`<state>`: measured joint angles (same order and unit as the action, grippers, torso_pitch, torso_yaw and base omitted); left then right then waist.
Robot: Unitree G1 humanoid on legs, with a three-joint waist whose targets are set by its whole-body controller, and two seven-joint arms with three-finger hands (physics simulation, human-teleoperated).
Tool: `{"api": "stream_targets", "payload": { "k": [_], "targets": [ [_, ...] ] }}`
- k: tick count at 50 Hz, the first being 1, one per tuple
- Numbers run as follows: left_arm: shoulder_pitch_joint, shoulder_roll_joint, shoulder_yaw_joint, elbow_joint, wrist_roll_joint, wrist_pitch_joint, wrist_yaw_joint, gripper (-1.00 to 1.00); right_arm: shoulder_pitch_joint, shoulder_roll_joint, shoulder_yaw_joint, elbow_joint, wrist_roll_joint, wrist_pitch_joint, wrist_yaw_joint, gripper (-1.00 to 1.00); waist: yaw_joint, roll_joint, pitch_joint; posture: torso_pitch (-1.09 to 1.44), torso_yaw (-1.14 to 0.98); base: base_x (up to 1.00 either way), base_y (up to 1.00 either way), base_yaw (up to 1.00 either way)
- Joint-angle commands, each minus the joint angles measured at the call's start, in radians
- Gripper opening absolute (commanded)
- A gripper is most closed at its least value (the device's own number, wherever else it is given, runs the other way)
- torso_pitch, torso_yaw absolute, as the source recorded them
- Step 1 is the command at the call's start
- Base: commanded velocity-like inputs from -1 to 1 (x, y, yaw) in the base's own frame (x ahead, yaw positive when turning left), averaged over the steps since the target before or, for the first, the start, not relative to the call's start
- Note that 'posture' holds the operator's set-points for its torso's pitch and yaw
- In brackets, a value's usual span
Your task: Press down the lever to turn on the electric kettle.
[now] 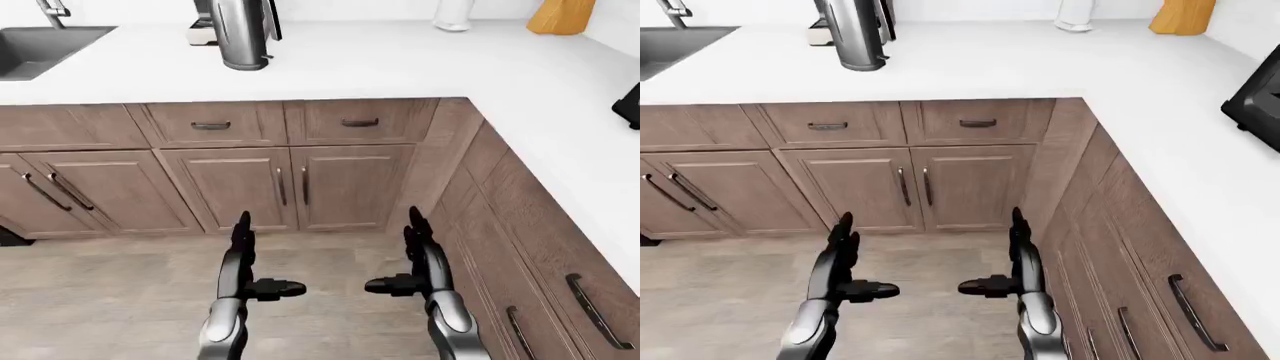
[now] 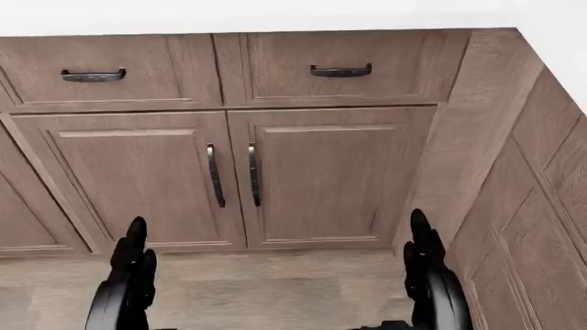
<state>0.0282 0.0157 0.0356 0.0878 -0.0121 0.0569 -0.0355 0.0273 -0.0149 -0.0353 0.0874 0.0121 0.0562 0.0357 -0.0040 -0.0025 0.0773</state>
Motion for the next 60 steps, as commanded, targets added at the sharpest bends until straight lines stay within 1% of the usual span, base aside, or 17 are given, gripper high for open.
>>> {"api": "stream_targets", "payload": {
  "k": [1,2,3,4,5,7,8,14,19,20,24,26,31,38,41,51,60],
  "targets": [
    [-0.030,0.007,0.003,-0.085,-0.010,-0.056,-0.013,1.00,-0.037,-0.010,-0.004,-0.078,0.009,-0.051,0.013,1.00,-0.002,-0.008,-0.001,0.00,0.00,0.00,0.00,0.00],
    [-0.030,0.008,0.004,-0.085,-0.011,-0.056,-0.015,1.00,-0.040,-0.010,-0.005,-0.073,0.009,-0.055,0.015,1.00,0.002,-0.007,-0.035,0.00,0.00,0.00,0.00,0.00],
    [-0.029,0.008,0.004,-0.085,-0.011,-0.056,-0.018,1.00,-0.042,-0.010,-0.007,-0.067,0.008,-0.058,0.015,1.00,0.008,-0.001,-0.062,0.00,0.00,0.00,0.00,0.00],
    [-0.030,0.008,0.005,-0.084,-0.012,-0.055,-0.020,1.00,-0.042,-0.010,-0.007,-0.071,0.010,-0.054,0.017,1.00,0.008,-0.001,-0.052,0.00,0.00,0.00,0.00,0.00],
    [-0.029,0.008,0.005,-0.084,-0.013,-0.056,-0.022,1.00,-0.041,-0.011,-0.007,-0.072,0.009,-0.055,0.018,1.00,0.007,-0.006,-0.017,0.00,0.00,0.00,0.00,0.00],
    [-0.030,0.010,0.009,-0.082,-0.018,-0.056,-0.028,1.00,-0.046,-0.012,-0.011,-0.069,0.009,-0.056,0.018,1.00,0.008,-0.007,-0.069,0.00,0.00,0.00,0.00,0.00],
    [-0.031,0.011,0.011,-0.080,-0.020,-0.057,-0.032,1.00,-0.050,-0.013,-0.014,-0.067,0.009,-0.056,0.018,1.00,0.008,-0.007,-0.075,0.00,0.00,0.00,0.00,0.00],
    [-0.045,0.022,0.026,-0.071,-0.032,-0.075,-0.054,1.00,-0.063,-0.021,-0.023,-0.077,0.009,-0.045,0.023,1.00,0.009,-0.005,-0.079,0.00,0.00,0.00,0.00,0.00],
    [-0.075,0.042,0.061,-0.059,-0.046,-0.086,-0.063,1.00,-0.075,-0.033,-0.029,-0.096,0.006,-0.030,0.043,1.00,0.008,-0.004,-0.087,0.00,0.00,0.00,0.00,0.00],
    [-0.079,0.046,0.069,-0.057,-0.052,-0.085,-0.066,1.00,-0.079,-0.041,-0.027,-0.094,-0.016,-0.057,0.046,1.00,0.008,-0.004,-0.088,0.00,0.00,0.00,0.00,0.00],
    [-0.086,0.052,0.089,-0.056,-0.070,-0.117,-0.069,1.00,-0.103,-0.048,-0.051,-0.125,0.011,-0.011,0.069,1.00,0.008,-0.003,-0.093,0.00,0.00,0.00,0.00,0.00],
    [-0.106,0.070,0.102,-0.007,-0.036,-0.174,-0.051,1.00,-0.121,-0.054,-0.066,-0.122,0.021,-0.007,0.070,1.00,0.007,-0.002,-0.092,0.00,0.00,0.00,0.00,0.00],
    [-0.131,0.101,0.137,-0.037,-0.074,-0.138,-0.072,1.00,-0.149,-0.071,-0.087,-0.160,0.035,0.024,0.073,1.00,0.007,-0.001,-0.092,0.00,0.00,0.00,0.00,0.00],
    [-0.159,0.144,0.182,-0.078,-0.049,-0.140,-0.082,1.00,-0.182,-0.097,-0.118,-0.229,0.058,0.077,0.082,1.00,0.007,0.000,-0.084,0.00,0.00,0.00,0.00,0.00],
    [-0.187,0.170,0.207,-0.085,-0.028,-0.133,-0.064,1.00,-0.199,-0.108,-0.135,-0.278,0.084,0.113,0.087,1.00,0.007,0.002,-0.083,0.00,0.00,0.00,0.00,0.00],
    [-0.252,0.241,0.295,-0.243,-0.134,0.041,-0.077,1.00,-0.271,-0.148,-0.166,-0.375,0.110,0.221,0.078,1.00,0.005,0.005,-0.076,0.00,0.00,0.00,0.00,0.00],
    [-0.300,0.313,0.355,-0.275,-0.203,0.092,-0.071,1.00,-0.374,-0.212,-0.206,-0.457,0.161,0.337,0.066,1.00,0.006,0.009,-0.074,0.00,0.00,0.00,0.00,0.00]
  ]
}}
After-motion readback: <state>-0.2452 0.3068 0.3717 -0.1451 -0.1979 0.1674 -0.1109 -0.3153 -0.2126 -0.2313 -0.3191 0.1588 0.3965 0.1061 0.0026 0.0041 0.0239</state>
